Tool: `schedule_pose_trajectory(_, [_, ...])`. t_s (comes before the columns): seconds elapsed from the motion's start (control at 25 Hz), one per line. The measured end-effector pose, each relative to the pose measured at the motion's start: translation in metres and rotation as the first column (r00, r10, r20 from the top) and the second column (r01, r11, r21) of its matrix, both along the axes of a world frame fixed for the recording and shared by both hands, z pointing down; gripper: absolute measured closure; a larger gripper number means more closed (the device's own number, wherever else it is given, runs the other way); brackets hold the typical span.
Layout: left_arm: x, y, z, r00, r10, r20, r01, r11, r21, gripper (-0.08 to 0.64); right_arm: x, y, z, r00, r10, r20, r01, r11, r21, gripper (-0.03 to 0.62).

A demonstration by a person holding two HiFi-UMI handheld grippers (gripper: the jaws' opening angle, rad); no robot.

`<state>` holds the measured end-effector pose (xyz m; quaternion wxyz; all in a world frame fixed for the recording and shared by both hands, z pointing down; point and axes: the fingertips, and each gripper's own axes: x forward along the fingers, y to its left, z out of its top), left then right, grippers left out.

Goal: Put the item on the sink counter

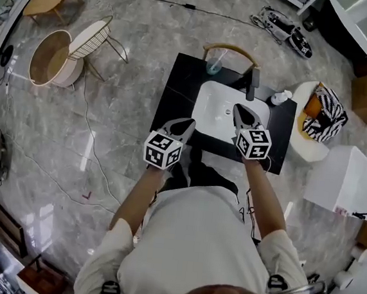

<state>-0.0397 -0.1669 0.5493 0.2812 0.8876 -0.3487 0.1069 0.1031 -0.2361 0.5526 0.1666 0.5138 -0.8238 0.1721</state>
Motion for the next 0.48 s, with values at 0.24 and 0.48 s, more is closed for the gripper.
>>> schedule_pose_trajectory(0.24, [0.005,0.021,-0.016,0.999,0.030,-0.021,-0.029,0.998,0.050,0.555,0.001,0.047,-0.019,1.000,-0.005,0.004,0.004,1.000,0.020,0.586])
schedule_pose_trajectory(0.48, [0.014,0.034,-0.026,0.997,0.073,-0.020,-0.072,0.995,0.069,0.555,0.012,0.078,-0.039,0.999,0.030,0.017,-0.031,0.998,0.048,0.588])
